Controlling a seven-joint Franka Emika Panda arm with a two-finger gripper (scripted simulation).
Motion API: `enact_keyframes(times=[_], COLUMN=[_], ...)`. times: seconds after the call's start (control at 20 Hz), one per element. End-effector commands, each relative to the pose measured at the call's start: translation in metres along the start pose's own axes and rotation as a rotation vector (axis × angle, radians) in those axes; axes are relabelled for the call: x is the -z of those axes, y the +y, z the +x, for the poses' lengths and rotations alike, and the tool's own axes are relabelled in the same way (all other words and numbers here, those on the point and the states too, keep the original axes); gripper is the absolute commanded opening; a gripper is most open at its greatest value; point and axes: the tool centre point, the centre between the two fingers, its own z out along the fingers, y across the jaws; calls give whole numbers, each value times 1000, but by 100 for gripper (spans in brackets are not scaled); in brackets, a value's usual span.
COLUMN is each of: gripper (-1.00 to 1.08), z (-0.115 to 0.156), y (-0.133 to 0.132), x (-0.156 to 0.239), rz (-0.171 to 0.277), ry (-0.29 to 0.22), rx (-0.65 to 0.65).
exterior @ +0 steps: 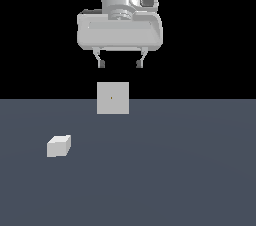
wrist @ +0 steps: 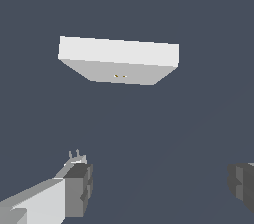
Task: Plug the charger into the wall socket.
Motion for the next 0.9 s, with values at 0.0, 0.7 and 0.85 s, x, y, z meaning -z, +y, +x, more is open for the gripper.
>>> enact_keyframes(times=[0.0, 0.7, 0.85], gripper=[100, 100, 100], z=[0, -14, -20], y=[0, -17, -24], x=[0, -15, -22], rz=[0, 9, 13], ry=[0, 50, 74], rx=[0, 33, 48])
